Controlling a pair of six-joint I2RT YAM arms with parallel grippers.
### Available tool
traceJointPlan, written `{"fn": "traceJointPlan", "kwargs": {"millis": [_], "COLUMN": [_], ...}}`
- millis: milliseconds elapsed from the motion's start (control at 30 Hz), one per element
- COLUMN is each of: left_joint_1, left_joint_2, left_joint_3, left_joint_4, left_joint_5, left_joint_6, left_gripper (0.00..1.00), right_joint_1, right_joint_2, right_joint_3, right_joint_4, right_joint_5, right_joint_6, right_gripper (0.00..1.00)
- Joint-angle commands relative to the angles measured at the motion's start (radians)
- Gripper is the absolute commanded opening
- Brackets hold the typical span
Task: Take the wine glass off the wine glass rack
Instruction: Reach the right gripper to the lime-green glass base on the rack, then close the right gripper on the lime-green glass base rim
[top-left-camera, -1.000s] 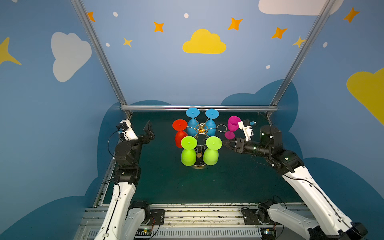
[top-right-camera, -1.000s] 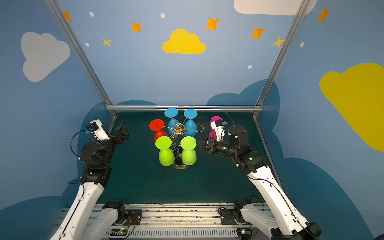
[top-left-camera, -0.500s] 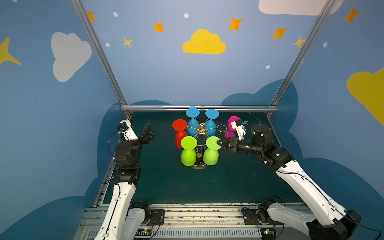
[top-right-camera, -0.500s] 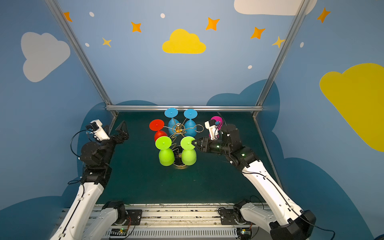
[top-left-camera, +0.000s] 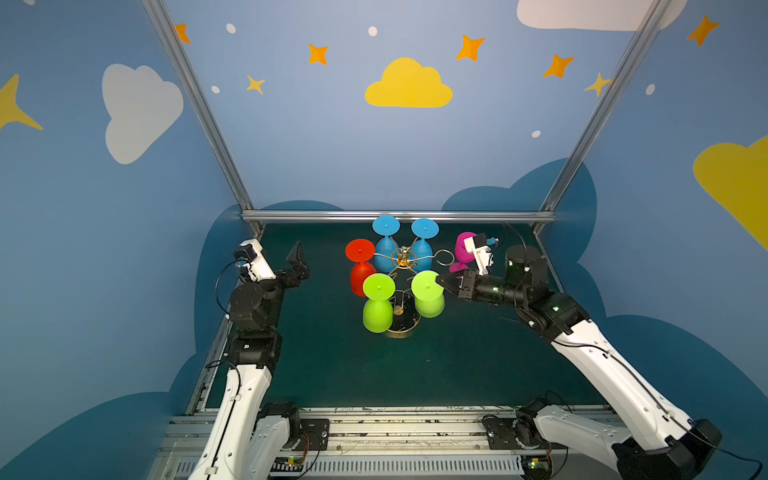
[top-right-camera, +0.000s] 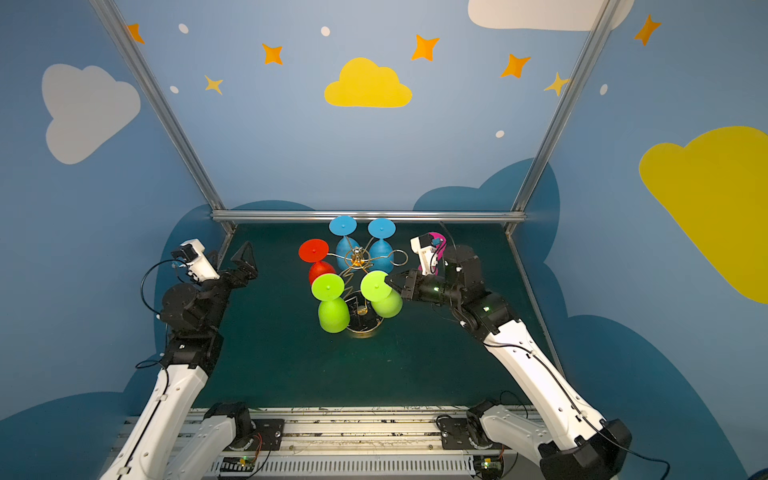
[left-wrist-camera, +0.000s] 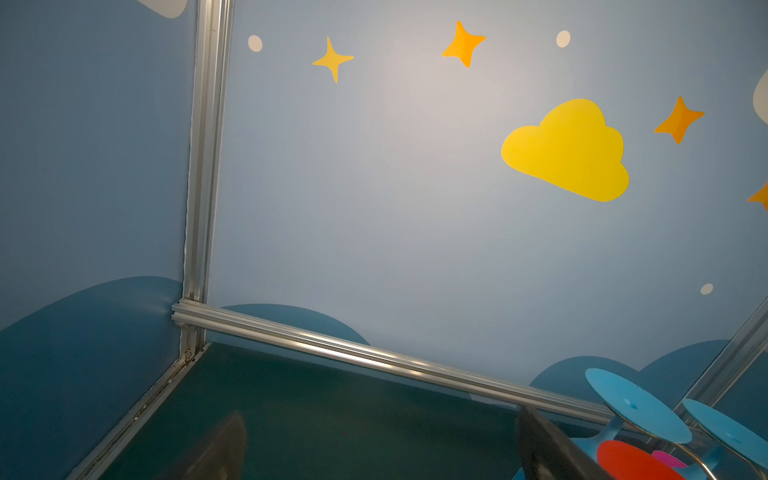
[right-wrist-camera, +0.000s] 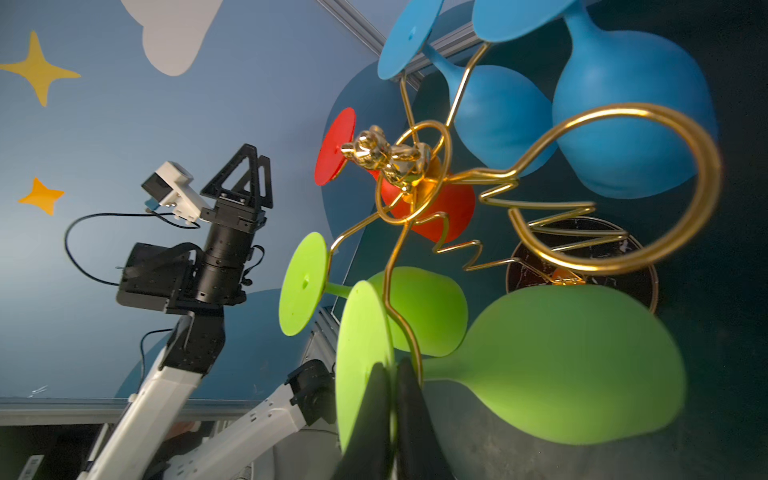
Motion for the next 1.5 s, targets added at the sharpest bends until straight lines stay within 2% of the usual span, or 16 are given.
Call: {"fn": "traceJointPlan", "kwargs": {"millis": [0,67,633,1467], "left_joint_1": [0.005,0.005,0.004,0.005], "left_joint_2": [-0.012,-0.013,-0.013,-0.016], "left_joint_3": [-0.004,-0.004,-0.004,-0.005], "left_joint_4": [0.009,0.008,0.008,0.008], "left_joint_5": [0.002,0.002,0.003,0.006], "left_joint_6": [-0.005,-0.005,-0.008,-0.011], "left_gripper": [1.00,1.00,1.00,1.00], "right_joint_1": [0.002,0.003,0.000,0.002], "right_joint_2": [-0.005,-0.006,0.029,0.070], "right_joint_3": [0.016,0.017,0.043,0.094], "right_joint_4": [0.010,0.022,0.140,0.152], "right_joint_5": [-0.004,-0.012,-0.042,-0.031], "right_joint_6": [0.013,0.026,0.101,0.092], "right_gripper": [0.02,0.00,0.00,0.00]}}
